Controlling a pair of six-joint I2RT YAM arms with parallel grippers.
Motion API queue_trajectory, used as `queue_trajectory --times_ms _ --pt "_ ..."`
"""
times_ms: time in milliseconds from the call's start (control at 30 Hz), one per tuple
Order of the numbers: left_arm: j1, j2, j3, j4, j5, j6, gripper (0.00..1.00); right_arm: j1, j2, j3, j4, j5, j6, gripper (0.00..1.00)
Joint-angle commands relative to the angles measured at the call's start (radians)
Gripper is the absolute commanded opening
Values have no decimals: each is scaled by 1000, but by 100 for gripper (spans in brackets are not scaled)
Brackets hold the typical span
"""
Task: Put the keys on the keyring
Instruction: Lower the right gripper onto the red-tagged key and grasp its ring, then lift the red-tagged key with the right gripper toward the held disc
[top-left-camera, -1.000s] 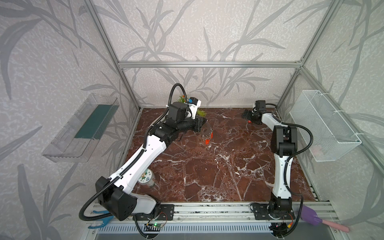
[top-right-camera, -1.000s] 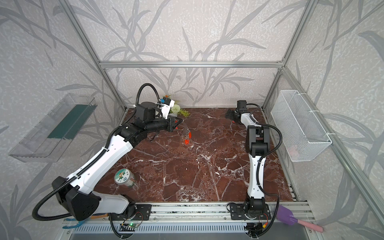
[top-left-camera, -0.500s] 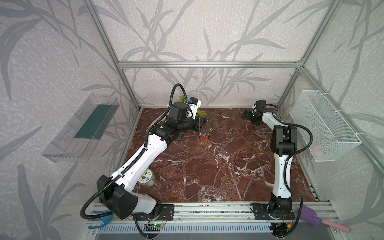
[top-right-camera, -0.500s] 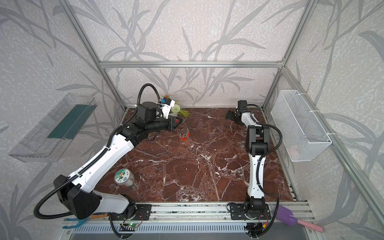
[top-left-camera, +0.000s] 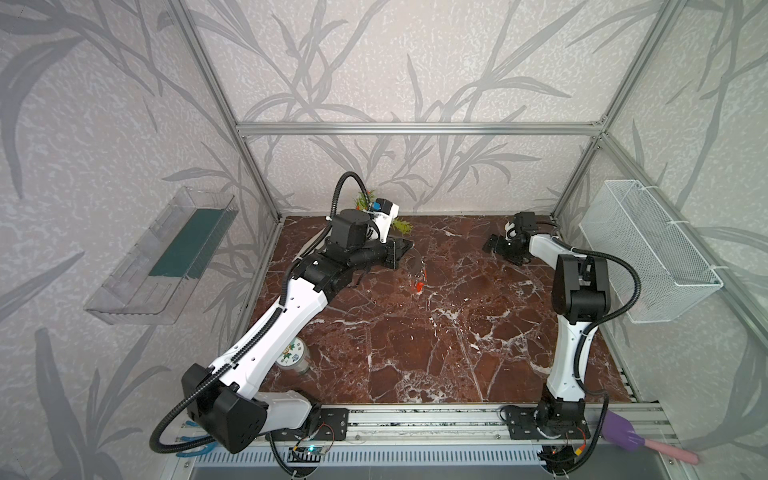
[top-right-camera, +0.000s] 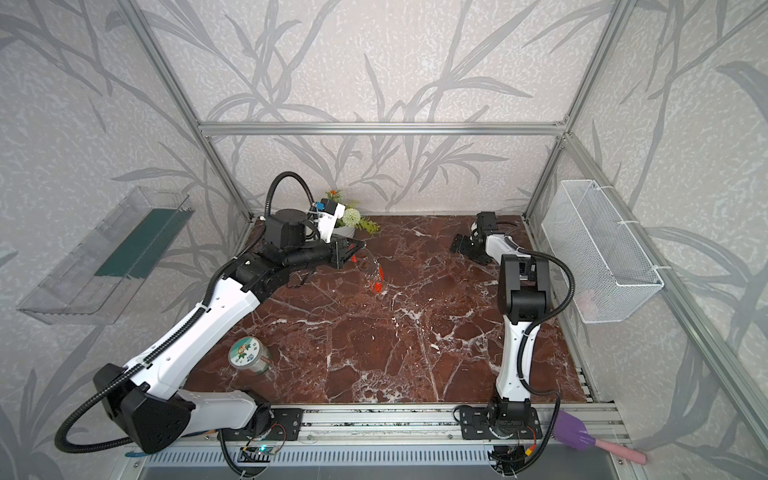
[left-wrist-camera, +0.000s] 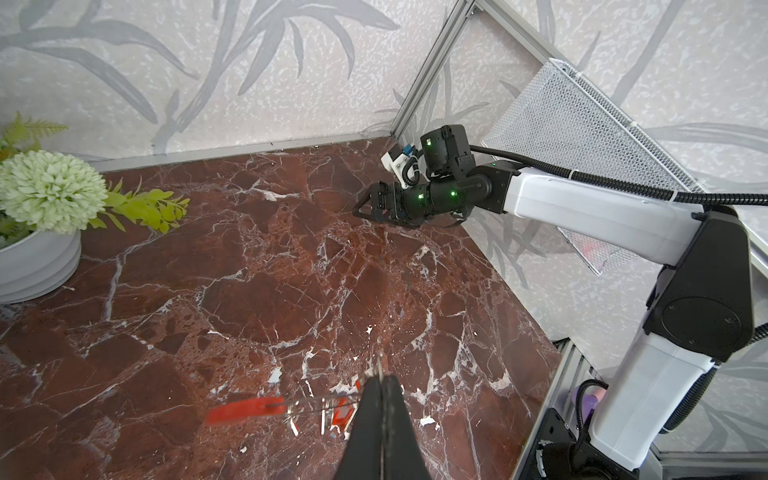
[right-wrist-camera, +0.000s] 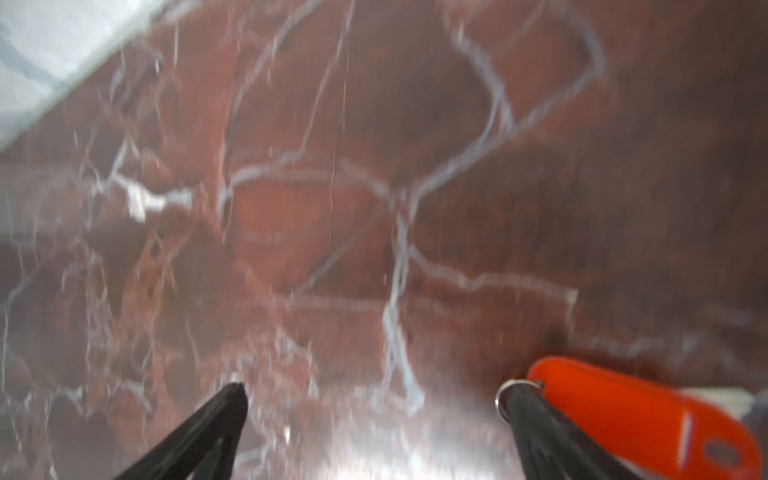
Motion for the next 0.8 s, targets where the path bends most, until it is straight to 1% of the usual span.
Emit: queue_trajectory --times_ms 0,67,167,267,400,600,767 --pt "-1 -52 -18 32 41 -9 0 32 -32 -99 -98 -22 12 99" --pt "-1 -73 -33 26 54 -11 0 52 -62 -162 -106 -28 12 99" --pt "-2 -109 -58 18 63 -9 0 94 -113 -162 -95 -24 12 99" --pt "-2 -146 -83 8 68 -8 0 146 -163 -336 -96 -20 12 99" --pt "-2 -189 -115 7 80 -6 0 218 -225 -436 -89 -17 12 99" --pt "-1 -230 -139 -5 100 1 0 365 -320 -539 -111 15 12 99" --pt "-4 -243 -153 0 114 -2 0 506 -388 -633 -73 23 12 99"
